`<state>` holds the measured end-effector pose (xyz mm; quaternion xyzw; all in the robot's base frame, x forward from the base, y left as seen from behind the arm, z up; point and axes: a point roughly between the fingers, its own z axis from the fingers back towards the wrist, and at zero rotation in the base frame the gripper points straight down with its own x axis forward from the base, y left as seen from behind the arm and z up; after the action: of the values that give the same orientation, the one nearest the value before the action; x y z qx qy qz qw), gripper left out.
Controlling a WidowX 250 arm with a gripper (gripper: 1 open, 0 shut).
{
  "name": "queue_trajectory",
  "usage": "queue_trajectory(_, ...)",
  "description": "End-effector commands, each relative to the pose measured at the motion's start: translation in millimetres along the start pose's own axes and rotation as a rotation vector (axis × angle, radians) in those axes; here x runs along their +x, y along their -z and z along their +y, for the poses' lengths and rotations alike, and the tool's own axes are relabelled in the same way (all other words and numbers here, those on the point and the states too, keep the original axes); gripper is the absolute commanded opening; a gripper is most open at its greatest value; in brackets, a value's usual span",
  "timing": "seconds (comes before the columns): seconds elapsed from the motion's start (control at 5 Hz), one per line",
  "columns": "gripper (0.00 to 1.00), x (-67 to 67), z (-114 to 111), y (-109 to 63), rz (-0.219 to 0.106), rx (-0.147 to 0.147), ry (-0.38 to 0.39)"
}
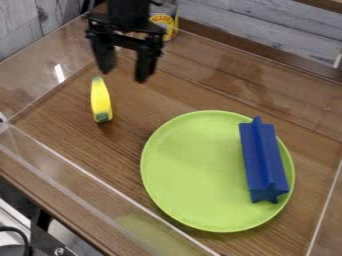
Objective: Put the banana in the green plate
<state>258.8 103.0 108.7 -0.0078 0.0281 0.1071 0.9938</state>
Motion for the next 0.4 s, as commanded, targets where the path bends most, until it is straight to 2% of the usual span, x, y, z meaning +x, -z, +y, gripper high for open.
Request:
queue_trajectory(0.0, 1.00, 1.4, 16.1, -9.3, -0.065, 0.011, -0.030)
queue_trajectory(0.2, 1.00, 1.9, 17.3, -1.6, -0.053, 0.015, -0.034)
